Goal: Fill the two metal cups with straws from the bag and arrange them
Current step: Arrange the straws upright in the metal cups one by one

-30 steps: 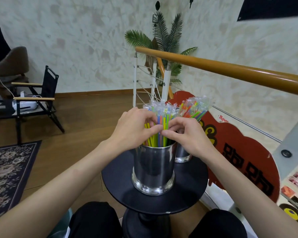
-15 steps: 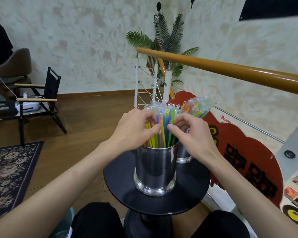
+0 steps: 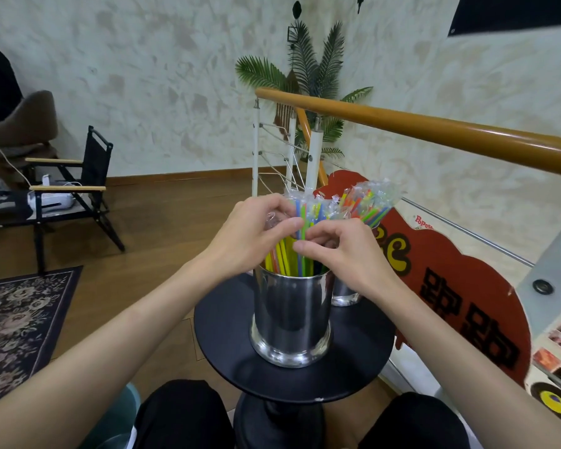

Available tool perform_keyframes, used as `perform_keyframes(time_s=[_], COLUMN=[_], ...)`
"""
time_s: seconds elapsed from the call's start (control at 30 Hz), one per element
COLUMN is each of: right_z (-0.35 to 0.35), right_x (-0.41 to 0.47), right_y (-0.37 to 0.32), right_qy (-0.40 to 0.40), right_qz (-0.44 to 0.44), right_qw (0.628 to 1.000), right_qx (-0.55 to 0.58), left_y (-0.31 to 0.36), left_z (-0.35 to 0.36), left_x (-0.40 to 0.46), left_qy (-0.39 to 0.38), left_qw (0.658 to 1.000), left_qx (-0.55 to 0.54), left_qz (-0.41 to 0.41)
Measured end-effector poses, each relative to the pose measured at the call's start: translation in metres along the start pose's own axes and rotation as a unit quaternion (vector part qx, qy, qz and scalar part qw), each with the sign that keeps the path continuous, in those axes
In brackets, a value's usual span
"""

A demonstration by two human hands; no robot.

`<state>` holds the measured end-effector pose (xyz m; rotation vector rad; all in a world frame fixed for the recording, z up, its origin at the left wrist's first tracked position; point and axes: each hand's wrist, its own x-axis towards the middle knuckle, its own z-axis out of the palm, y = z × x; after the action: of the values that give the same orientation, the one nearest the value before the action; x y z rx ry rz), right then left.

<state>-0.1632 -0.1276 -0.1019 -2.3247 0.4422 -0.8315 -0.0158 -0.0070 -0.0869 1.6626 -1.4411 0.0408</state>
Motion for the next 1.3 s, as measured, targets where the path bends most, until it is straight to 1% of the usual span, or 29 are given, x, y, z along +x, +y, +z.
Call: perform_keyframes(time_s=[0.1, 0.2, 0.23, 0.3, 0.37, 0.4, 0.47, 0.53, 0.63, 0.8, 0.83, 0.9, 1.0, 1.07, 1.13, 1.23, 1.3], right_z=[-0.001, -0.005, -0.008, -0.015, -0.020, -0.023, -0.027, -0.028, -0.028, -0.025, -0.025, -0.026, -0.027, -0.025, -0.023, -0.023, -0.022], right_x=[0.003, 0.005, 0.006, 0.008, 0.009, 0.010, 0.011, 0.013, 0.017, 0.017, 0.014, 0.006, 0.004, 0.008, 0.012, 0.018, 0.024], right_y=[0.002, 0.004, 0.005, 0.004, 0.001, -0.002, -0.011, -0.020, -0.028, -0.030, -0.029, -0.026, -0.016, -0.010, -0.008, -0.008, -0.008], right_qy=[-0.031, -0.016, -0.006, 0.002, 0.006, 0.011, 0.021, 0.026, 0.038, 0.058, 0.064, 0.061, 0.019, -0.015, -0.024, -0.010, 0.023], right_qz=[0.013, 0.013, 0.012, 0.006, -0.001, -0.006, -0.015, -0.026, -0.048, -0.070, -0.086, -0.151, -0.235, -0.249, -0.251, -0.265, -0.281], right_qw=[0.999, 1.000, 1.000, 1.000, 1.000, 1.000, 0.999, 0.998, 0.996, 0.992, 0.991, 0.987, 0.968, 0.961, 0.958, 0.952, 0.942], right_qx=[0.003, 0.003, 0.002, 0.002, 0.017, 0.023, 0.030, 0.044, 0.058, 0.088, 0.078, 0.017, -0.086, -0.122, -0.135, -0.154, -0.184], left_y=[0.001, -0.001, -0.002, -0.003, -0.001, 0.001, 0.004, 0.006, 0.005, 0.001, 0.000, -0.002, -0.004, -0.005, -0.004, -0.002, 0.000], left_z=[0.000, -0.001, -0.001, -0.002, -0.003, -0.003, -0.004, -0.003, 0.002, 0.002, 0.001, -0.001, -0.002, 0.000, 0.001, 0.000, 0.001], left_x=[-0.001, -0.002, -0.002, -0.001, -0.001, -0.001, -0.001, -0.001, 0.003, 0.009, 0.009, 0.010, 0.010, 0.011, 0.011, 0.010, 0.009], left_qy=[0.001, -0.017, -0.032, -0.065, -0.099, -0.115, -0.136, -0.138, -0.133, -0.127, -0.128, -0.124, -0.125, -0.132, -0.133, -0.126, -0.114], left_qw=[1.000, 1.000, 0.999, 0.989, 0.964, 0.954, 0.945, 0.944, 0.951, 0.971, 0.973, 0.977, 0.977, 0.977, 0.978, 0.980, 0.981], left_qx=[-0.018, -0.002, 0.030, 0.132, 0.241, 0.272, 0.293, 0.297, 0.277, 0.204, 0.191, 0.174, 0.170, 0.167, 0.161, 0.152, 0.153], left_qz=[-0.006, 0.005, 0.013, 0.033, 0.054, 0.058, 0.052, 0.047, 0.036, 0.016, 0.015, 0.014, 0.012, 0.010, 0.016, 0.022, 0.019])
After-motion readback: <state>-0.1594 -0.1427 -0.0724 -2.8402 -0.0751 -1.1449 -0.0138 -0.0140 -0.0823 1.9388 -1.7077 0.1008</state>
